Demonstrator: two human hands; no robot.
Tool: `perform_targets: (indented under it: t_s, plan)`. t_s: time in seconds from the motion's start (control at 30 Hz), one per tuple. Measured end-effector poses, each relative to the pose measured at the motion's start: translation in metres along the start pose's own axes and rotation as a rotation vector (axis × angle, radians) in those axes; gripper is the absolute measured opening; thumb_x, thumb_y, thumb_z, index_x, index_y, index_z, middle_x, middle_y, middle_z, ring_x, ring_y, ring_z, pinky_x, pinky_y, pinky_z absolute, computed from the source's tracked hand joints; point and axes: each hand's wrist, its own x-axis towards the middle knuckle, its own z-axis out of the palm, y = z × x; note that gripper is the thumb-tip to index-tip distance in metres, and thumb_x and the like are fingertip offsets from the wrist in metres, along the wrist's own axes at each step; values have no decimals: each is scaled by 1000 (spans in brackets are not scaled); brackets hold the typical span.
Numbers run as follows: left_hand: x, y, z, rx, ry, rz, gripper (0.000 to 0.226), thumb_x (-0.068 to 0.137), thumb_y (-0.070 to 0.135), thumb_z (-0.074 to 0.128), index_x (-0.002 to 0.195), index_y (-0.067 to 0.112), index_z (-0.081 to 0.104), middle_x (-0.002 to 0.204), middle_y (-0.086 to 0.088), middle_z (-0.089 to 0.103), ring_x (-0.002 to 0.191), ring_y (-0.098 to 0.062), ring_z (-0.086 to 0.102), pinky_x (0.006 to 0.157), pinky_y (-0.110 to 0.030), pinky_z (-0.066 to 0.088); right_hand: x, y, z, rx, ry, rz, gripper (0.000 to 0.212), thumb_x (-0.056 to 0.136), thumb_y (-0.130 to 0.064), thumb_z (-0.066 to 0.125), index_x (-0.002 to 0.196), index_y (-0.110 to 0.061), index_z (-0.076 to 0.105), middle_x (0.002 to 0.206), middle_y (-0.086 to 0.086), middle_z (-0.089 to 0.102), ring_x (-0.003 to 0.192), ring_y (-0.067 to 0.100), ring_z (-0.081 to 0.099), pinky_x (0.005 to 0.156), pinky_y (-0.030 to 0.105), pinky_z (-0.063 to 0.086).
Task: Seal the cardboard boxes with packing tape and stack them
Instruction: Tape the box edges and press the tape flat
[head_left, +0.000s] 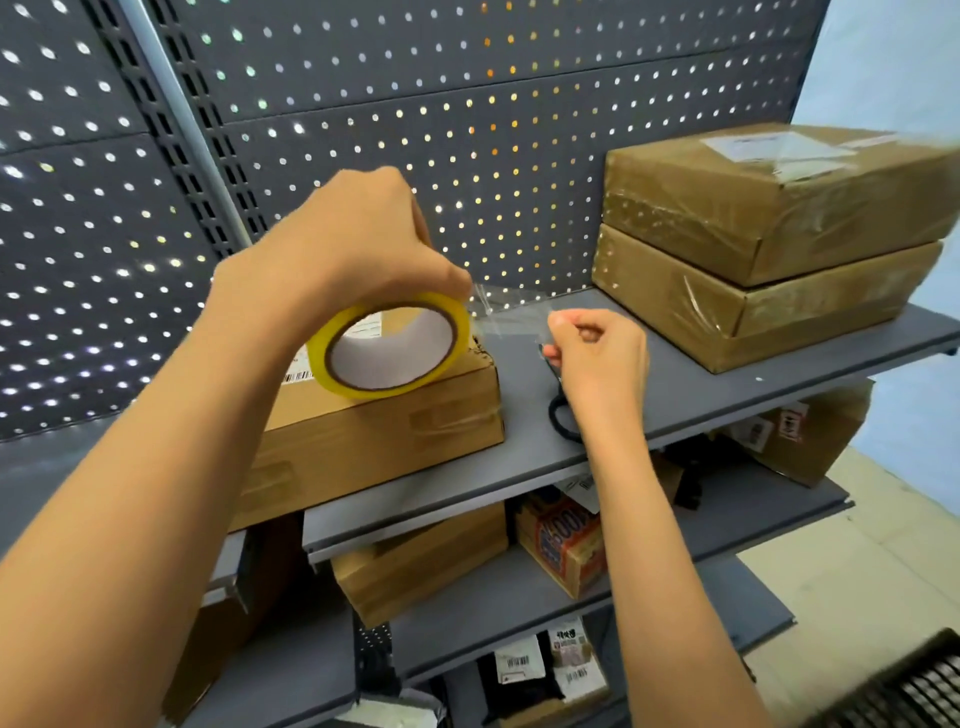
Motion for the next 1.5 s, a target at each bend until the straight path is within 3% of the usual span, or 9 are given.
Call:
perform_targets:
  t_s: [0.17,0.27,0.37,0.5,0.67,0.77,0.93,1.07,1.5]
  plan:
    - [10,-5,2,72,-80,-54,57,67,52,75,94,2,72,98,-18,70,74,-27,52,77,-44,54,-1,11,7,-104,-176,78,23,90,-17,61,68,-21,62,57,-5,61,77,22,66,86,43,53]
    - [13,-7,0,85,-138,-79,59,66,58,72,92,4,73,97,-16,70,78,-27,57,75,-41,52,-2,16,15,-106,-295,153,27,90,-13,60,65,-17,65,58,-1,61,72,21,65,84,42,55]
    - [15,-13,0,56,-165,-93,55,69,60,69,86,8,73,92,-14,70,82,-27,61,73,-38,50,0,17,18,-15,-380,244,13,92,-10,59,89,-2,69,65,2,60,59,11,58,70,29,56]
    - [11,-18,3,-30,-175,-82,49,71,63,66,78,16,71,87,-7,69,83,-23,61,72,-36,49,-1,18,20,37,-417,299,11,93,-9,57,91,-5,67,68,2,60,56,9,53,59,20,50]
    - [2,-24,-1,-68,-177,-71,59,63,72,65,84,17,69,89,-6,68,85,-22,62,69,-34,47,-4,19,20,50,-416,308,14,95,-11,55,94,-5,67,68,1,57,58,9,49,61,22,46]
    - [-3,-30,6,-140,-97,-78,51,66,67,67,88,22,62,84,1,63,77,-7,55,63,-23,41,-7,18,21,-93,-406,198,30,96,-16,51,94,10,66,68,12,55,62,20,49,65,31,43]
    - [-2,-36,19,-214,1,-103,52,69,62,69,97,19,62,93,-7,66,76,-4,52,62,-23,40,-10,19,13,-382,-219,-63,24,100,-18,44,103,-5,65,105,10,61,90,19,52,70,24,32]
    - [0,-39,23,-228,24,-91,54,70,62,70,96,16,63,89,-11,66,78,-11,56,60,-27,40,-4,27,-8,-712,-81,-131,26,99,-20,49,120,-6,57,121,11,50,113,27,47,87,32,36]
    - [-4,-38,24,-241,59,-95,76,51,70,58,98,11,64,89,-12,67,83,-22,59,72,-37,47,-12,33,-21,-981,-167,-70,27,94,-28,60,102,-3,56,115,16,53,112,32,47,84,34,40]
